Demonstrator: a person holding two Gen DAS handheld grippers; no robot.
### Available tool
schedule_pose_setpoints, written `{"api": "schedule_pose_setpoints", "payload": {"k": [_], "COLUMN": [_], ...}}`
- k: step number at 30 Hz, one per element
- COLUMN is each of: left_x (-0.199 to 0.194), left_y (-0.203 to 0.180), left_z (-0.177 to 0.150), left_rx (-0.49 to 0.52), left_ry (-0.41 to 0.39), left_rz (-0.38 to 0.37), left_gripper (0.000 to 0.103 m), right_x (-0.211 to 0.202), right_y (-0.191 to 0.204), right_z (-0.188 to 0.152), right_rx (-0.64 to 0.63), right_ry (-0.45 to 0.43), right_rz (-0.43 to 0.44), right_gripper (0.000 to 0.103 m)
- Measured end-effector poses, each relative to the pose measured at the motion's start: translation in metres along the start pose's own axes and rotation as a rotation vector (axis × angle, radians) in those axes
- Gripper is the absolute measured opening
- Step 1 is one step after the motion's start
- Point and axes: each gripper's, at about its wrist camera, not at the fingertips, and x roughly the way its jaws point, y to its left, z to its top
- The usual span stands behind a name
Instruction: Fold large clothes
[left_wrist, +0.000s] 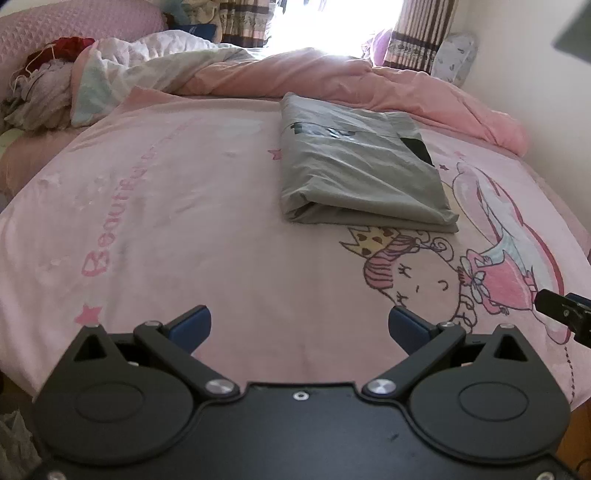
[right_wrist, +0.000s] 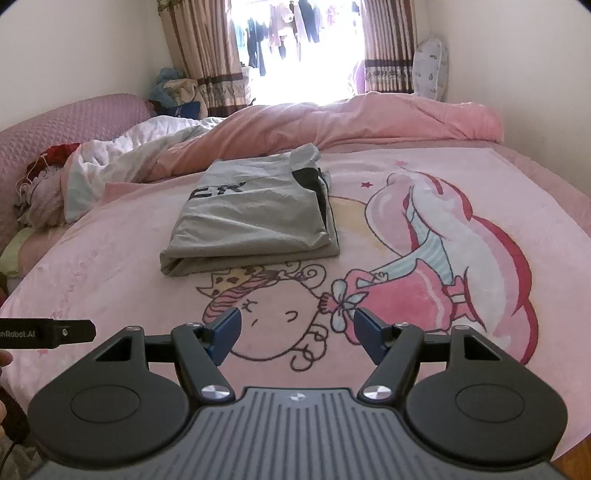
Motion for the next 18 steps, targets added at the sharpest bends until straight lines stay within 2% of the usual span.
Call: {"api": "schedule_pose_setpoints", "payload": {"k": [18], "left_x": [0.0074], "left_y": [-0.0074], "left_z": [0.0041], "left_rx": [0.032], "left_ry": [0.015], "left_rz": [0.020], "left_gripper": [0.103], "right_x": [0.0031], "right_y": [-0.0014], "right_z": [-0.0017], "right_rx": [0.014], "right_ry": [0.027], "right_rz": [0.009], "right_gripper": [0.082]}}
